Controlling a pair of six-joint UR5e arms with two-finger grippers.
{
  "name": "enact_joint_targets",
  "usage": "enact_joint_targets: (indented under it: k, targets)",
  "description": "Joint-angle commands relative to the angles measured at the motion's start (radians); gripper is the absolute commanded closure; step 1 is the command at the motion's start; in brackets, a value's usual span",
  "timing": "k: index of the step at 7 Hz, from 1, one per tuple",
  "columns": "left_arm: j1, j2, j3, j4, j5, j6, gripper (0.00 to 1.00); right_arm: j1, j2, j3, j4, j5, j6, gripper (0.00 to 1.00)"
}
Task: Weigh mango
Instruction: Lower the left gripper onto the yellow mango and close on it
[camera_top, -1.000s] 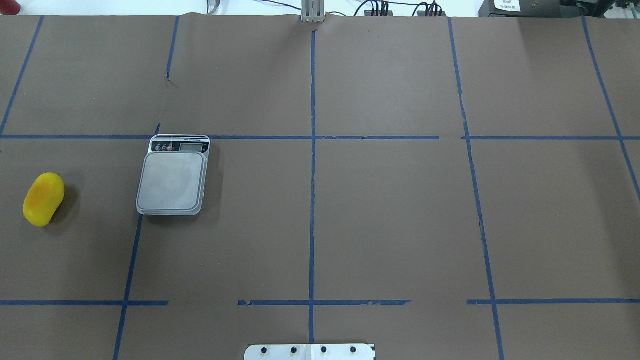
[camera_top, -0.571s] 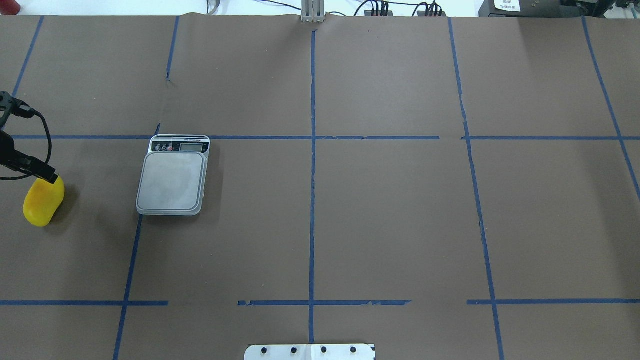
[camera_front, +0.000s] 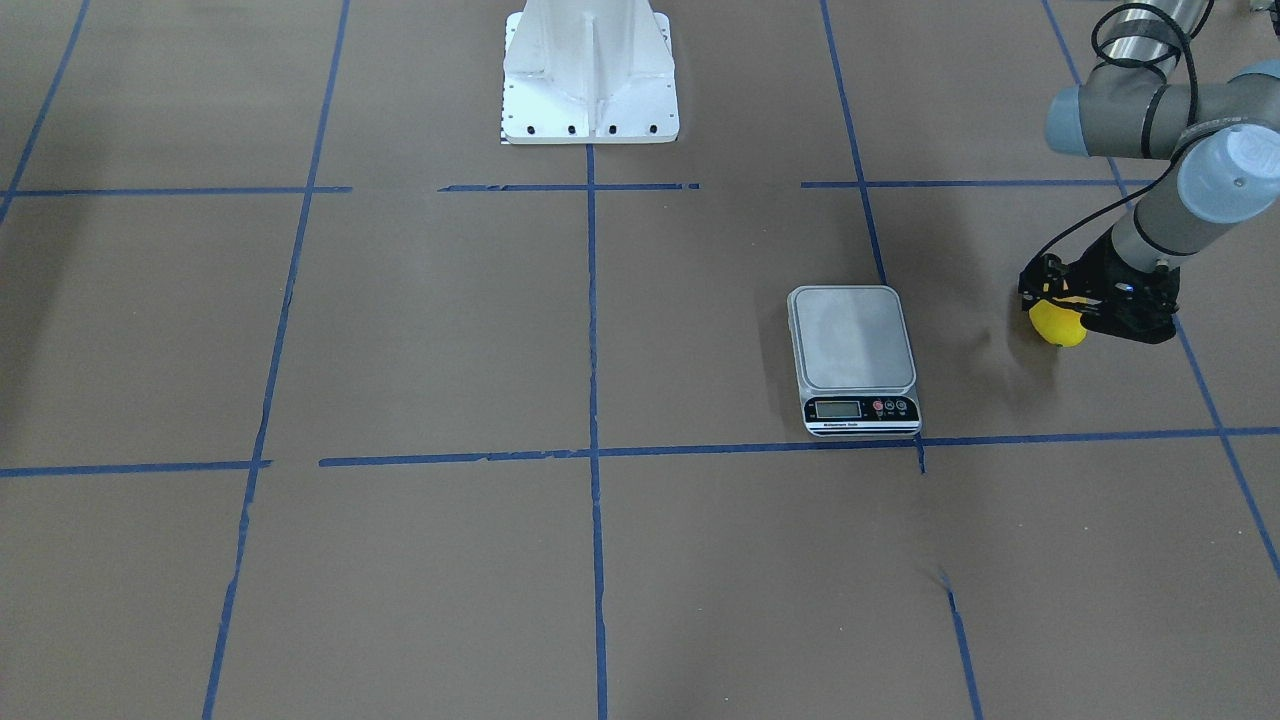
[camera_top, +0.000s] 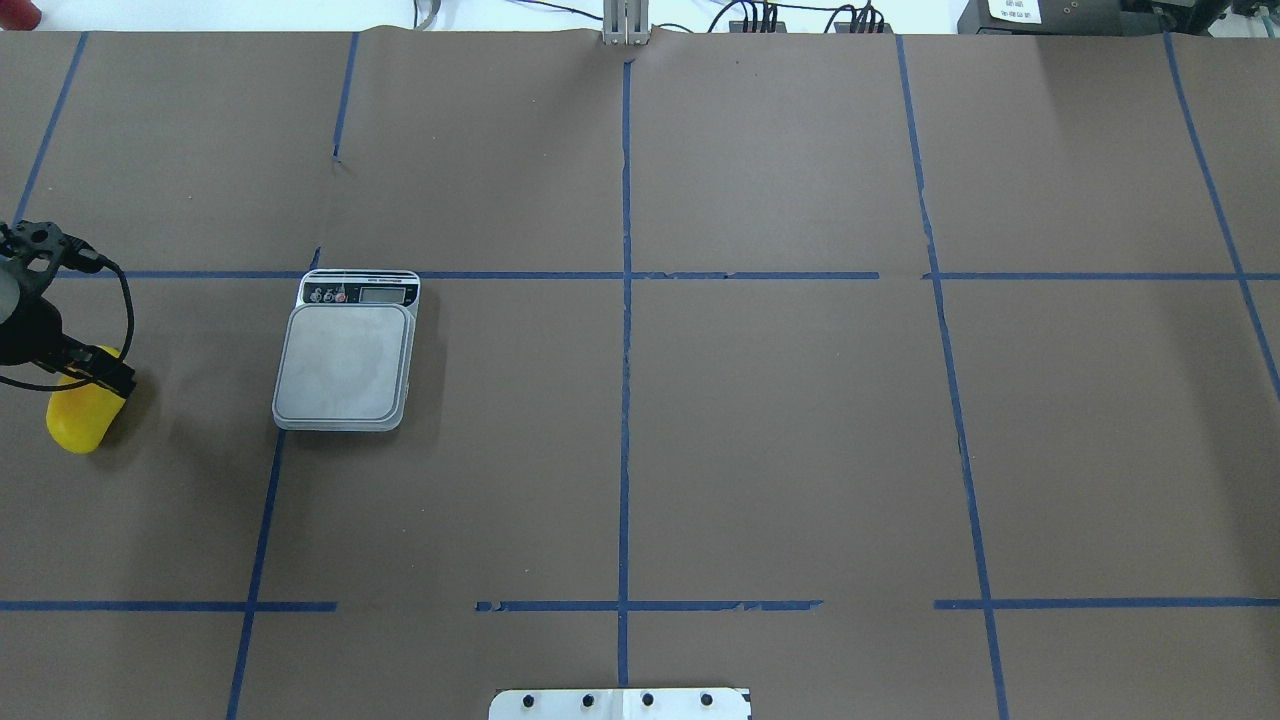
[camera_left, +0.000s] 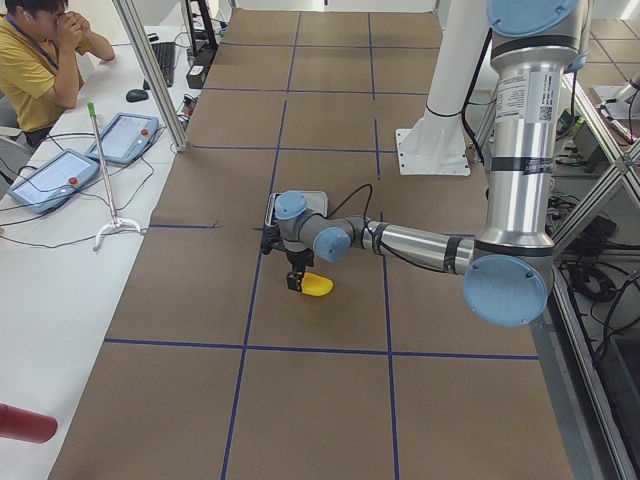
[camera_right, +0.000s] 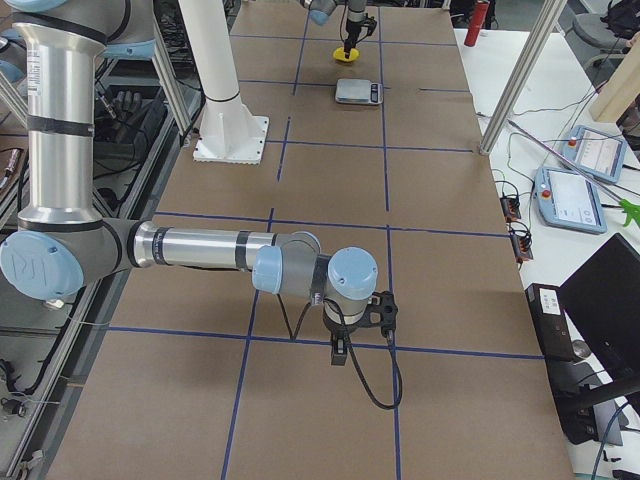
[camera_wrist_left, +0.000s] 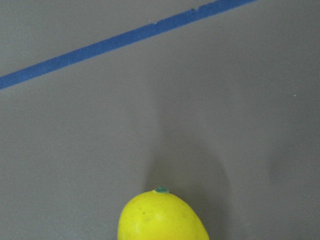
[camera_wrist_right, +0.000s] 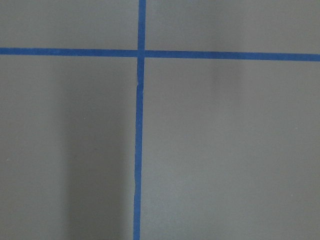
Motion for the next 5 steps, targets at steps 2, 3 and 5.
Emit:
enact_joint_targets:
  k: [2, 3, 5]
  targets:
    - [0.007, 0.002, 0.035, -0.024, -0.001, -0.003, 0.87, 0.000, 0.000, 0.000, 0.000, 0.000, 0.000, 0.00]
    - [0.001, 0.010, -0.015, -0.021, -0.013, -0.018, 1.00, 0.000, 0.000, 0.000, 0.000, 0.000, 0.000, 0.00]
    - [0.009, -0.046, -0.102, -0.012, -0.092, -0.230, 1.00, 0.000, 0.000, 0.000, 0.000, 0.000, 0.000, 0.00]
